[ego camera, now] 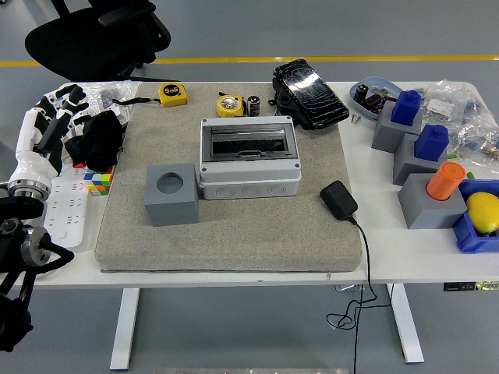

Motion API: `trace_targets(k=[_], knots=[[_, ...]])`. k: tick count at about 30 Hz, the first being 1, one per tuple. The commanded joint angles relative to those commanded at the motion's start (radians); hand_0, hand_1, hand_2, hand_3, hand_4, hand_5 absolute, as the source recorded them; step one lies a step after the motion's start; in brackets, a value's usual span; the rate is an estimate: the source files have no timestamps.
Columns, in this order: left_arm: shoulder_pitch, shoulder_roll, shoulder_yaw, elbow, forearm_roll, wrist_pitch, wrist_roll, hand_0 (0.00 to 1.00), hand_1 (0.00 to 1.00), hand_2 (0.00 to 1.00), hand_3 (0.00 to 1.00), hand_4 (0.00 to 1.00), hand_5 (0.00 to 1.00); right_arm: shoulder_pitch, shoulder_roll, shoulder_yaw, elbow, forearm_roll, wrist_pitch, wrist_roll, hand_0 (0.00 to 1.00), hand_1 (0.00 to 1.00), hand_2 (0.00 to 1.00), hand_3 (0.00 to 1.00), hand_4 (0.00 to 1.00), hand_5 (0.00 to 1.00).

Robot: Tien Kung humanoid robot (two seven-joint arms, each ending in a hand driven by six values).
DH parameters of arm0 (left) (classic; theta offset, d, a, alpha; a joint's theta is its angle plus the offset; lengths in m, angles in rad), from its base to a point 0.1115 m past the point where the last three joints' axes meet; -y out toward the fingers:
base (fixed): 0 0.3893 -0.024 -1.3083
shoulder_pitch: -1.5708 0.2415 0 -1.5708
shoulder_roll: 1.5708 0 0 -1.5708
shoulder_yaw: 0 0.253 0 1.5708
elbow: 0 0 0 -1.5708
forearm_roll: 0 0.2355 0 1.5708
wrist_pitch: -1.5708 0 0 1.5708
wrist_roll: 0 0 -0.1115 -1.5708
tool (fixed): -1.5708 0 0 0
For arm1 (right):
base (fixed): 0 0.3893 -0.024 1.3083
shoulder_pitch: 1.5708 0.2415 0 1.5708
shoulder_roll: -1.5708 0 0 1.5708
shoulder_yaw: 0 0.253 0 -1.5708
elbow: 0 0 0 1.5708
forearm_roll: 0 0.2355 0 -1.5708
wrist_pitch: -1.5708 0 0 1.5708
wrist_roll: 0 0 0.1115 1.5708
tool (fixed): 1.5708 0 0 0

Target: Fetch the battery,place it into the box,close the lid of the box

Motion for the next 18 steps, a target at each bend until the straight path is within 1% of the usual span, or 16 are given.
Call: trace_targets(k=[6,18], knots=[[0.005,0.000,0.000,-0.005,0.001,-0.003,0.004,0.550,0.661,0.655,0.685,0.998,0.537,-0.003,0.001,0.005,0.000,-0.001,0.000,0.000,0.580,0.632,0.661,0.556,0.957,0.495],[0.016,-0.002,-0.009,-0.012,-0.002,-0.001,0.001,0.547,0.657,0.649,0.686,0.998,0.536,-0.006,0.006,0.012,0.000,-0.006,-0.002,-0.001,0.580,0.632,0.660,0.556,0.956,0.493]])
